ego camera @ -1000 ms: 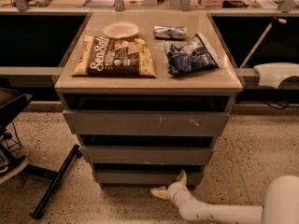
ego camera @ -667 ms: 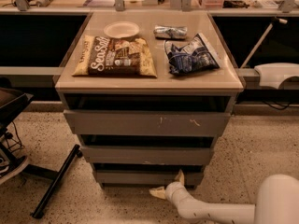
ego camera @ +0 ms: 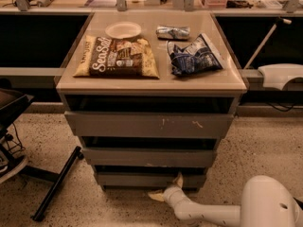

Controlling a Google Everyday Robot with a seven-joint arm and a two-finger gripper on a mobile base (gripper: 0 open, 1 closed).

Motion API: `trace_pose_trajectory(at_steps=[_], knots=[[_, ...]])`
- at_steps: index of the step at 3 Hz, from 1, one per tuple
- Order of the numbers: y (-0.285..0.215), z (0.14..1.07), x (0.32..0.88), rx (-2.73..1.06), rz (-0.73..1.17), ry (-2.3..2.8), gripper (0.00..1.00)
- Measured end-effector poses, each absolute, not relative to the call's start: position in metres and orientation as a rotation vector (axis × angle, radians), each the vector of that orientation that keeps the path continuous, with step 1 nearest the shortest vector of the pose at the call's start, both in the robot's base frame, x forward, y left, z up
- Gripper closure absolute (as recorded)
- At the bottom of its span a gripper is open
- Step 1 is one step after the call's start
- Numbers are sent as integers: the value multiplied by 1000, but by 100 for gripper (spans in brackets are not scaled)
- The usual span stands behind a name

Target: Open bottom drawer

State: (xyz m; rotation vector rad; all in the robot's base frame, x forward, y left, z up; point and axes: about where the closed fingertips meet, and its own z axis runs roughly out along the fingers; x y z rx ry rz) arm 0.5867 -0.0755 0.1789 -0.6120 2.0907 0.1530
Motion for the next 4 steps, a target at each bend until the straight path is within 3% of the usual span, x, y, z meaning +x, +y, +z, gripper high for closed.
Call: trace_pose_trajectory(at_steps=[1, 3, 4], knots=[[-76, 179, 587, -612, 153, 2090, 0], [-85, 271, 611, -644, 16, 1902, 0], [-85, 262, 610, -644, 16, 1902, 0]])
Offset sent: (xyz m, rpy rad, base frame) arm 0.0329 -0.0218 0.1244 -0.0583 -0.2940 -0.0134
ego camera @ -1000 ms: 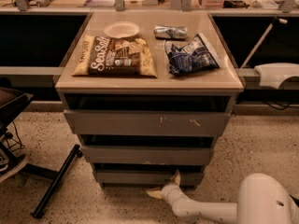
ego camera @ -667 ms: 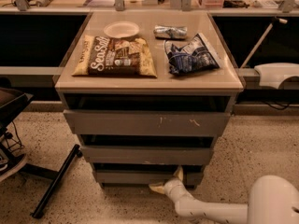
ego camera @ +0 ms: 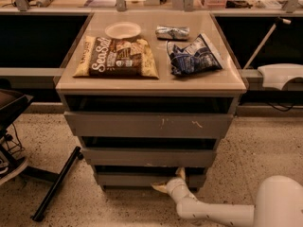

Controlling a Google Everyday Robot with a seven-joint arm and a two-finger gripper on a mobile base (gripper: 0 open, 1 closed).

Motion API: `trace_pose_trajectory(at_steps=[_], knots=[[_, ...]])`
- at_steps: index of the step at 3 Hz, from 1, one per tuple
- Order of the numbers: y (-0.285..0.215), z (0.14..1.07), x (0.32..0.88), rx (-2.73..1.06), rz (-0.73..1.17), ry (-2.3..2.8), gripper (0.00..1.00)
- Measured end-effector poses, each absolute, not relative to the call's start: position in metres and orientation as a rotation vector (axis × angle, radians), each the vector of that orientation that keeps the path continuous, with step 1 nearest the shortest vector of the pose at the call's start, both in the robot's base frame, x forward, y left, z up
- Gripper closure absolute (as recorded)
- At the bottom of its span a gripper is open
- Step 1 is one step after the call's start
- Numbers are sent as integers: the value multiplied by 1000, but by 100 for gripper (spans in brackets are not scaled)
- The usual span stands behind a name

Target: Open bottom drawer

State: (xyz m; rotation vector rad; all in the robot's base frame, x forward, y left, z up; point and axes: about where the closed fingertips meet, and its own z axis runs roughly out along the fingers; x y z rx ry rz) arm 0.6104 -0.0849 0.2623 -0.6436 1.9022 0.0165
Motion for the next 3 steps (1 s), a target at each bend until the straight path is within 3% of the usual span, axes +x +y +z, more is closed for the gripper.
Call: trace_pose_trajectory(at_steps=[1, 2, 3], knots=[[-85, 258, 610, -644, 16, 1902, 0], [-70, 197, 663, -656, -58, 1919, 0], [-75, 199, 674, -644, -76, 1910, 0]])
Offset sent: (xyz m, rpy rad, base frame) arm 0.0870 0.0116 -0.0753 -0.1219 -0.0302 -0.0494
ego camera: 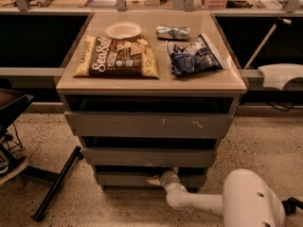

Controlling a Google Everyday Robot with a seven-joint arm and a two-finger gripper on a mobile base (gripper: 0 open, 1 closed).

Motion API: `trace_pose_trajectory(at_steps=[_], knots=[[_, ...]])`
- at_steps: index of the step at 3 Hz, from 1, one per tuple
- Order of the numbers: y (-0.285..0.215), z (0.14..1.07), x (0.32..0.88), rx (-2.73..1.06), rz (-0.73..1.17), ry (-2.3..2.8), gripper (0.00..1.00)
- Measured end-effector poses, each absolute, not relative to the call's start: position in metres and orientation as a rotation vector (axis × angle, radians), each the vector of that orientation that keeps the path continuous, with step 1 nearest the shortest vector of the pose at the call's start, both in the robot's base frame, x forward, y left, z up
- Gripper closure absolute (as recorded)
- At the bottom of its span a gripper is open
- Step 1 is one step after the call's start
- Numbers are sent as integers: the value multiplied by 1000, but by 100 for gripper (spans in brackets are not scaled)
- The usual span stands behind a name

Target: Open bottom drawer

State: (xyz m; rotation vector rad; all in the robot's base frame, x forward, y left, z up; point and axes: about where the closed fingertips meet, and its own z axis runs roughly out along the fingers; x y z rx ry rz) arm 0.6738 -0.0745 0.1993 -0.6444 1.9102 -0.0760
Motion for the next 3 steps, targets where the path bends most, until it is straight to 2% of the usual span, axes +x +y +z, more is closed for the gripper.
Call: trace_pose_trajectory(at_steps=[2, 3], knots=[[-60, 152, 623, -1094, -51, 2027, 0], [-60, 152, 623, -1094, -51, 2027, 0]])
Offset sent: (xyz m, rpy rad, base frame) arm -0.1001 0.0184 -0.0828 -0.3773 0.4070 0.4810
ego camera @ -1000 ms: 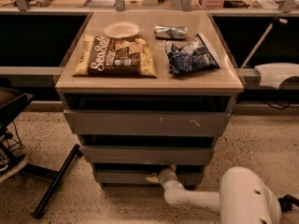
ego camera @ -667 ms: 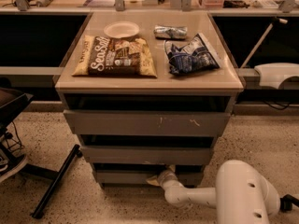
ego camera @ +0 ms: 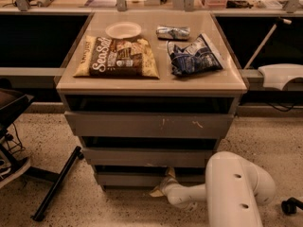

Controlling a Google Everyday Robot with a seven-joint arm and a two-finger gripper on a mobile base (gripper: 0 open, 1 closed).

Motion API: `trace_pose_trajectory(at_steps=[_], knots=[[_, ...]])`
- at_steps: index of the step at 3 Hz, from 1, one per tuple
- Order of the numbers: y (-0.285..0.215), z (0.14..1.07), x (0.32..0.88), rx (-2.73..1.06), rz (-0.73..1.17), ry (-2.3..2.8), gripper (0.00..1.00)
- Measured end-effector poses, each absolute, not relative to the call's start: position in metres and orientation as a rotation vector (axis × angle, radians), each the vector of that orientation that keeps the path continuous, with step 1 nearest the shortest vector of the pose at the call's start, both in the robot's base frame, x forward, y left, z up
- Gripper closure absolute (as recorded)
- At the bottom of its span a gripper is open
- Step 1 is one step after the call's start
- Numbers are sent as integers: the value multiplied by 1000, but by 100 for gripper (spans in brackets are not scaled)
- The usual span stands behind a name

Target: Open bottom drawer

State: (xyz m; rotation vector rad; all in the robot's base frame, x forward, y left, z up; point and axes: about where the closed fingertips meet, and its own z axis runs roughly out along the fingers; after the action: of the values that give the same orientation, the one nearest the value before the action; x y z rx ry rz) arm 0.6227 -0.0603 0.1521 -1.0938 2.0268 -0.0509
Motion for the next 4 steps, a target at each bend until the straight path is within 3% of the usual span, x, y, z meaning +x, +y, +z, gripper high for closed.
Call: trace_pose_trajectory(at_steps=[1, 4], knots=[[-60, 152, 623, -1094, -51, 2027, 19], [-61, 161, 623, -1094, -51, 2027, 89]])
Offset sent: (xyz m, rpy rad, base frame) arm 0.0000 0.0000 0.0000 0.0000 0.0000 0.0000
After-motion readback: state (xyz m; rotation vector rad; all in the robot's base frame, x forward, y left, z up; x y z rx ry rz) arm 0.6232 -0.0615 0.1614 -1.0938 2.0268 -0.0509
